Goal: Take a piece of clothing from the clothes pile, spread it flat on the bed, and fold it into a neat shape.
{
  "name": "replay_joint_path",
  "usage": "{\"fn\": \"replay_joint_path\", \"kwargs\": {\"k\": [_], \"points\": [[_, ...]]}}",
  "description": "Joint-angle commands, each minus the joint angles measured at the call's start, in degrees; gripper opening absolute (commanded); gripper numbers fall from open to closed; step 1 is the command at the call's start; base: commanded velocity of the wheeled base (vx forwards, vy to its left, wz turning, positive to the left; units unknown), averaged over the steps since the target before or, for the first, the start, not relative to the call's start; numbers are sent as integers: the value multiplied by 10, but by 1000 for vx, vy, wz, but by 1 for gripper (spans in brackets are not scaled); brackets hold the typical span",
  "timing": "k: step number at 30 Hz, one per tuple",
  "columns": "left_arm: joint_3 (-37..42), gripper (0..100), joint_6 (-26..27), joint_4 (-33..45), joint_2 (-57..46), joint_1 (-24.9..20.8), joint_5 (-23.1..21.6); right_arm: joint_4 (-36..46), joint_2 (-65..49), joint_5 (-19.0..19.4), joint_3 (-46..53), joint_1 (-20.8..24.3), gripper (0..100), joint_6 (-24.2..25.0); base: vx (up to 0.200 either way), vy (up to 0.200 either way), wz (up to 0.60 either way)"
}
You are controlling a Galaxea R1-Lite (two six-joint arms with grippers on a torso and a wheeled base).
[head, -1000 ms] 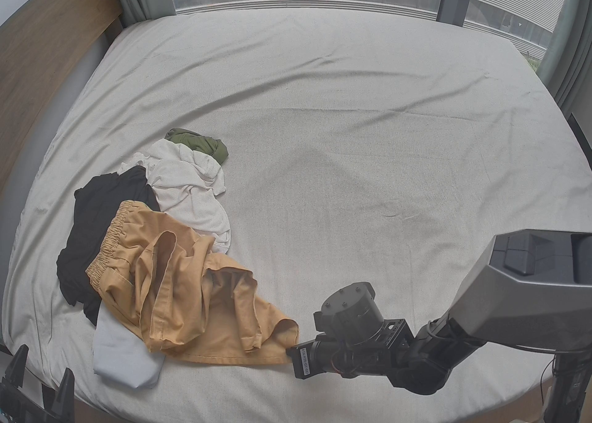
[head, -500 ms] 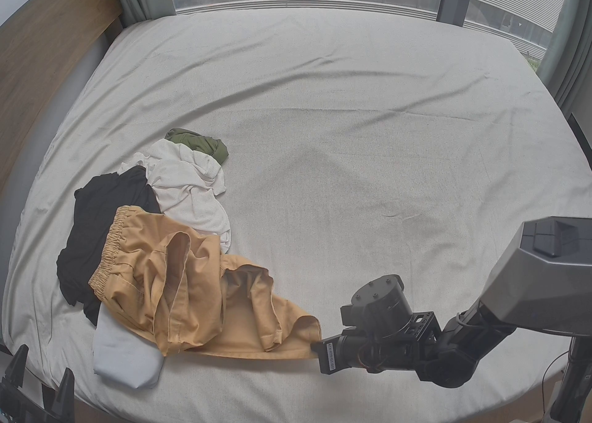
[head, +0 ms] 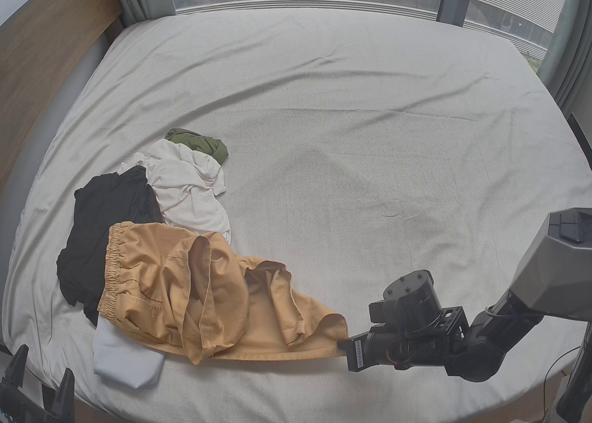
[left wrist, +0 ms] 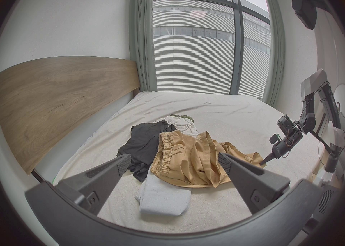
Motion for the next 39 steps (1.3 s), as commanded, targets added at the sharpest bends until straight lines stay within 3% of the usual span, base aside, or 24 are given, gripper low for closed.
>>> {"fn": "replay_joint_path", "kwargs": {"k": [1, 16, 33, 39], "points": [[10, 100, 0, 0, -8, 0, 0, -1, -15, 0, 21, -12, 0, 1, 0, 0, 0], [10, 100, 1, 0, -8, 0, 0, -90, -75, -2, 158, -70, 0, -16, 0, 0, 0], [10, 100, 1, 0, -8, 0, -1, -145, -83, -2, 221, -95, 0, -19, 0, 0, 0], [10, 100, 2, 0, -8, 0, -1, -162, -97, 0, 258, -123, 0, -20, 0, 0, 0]]}}
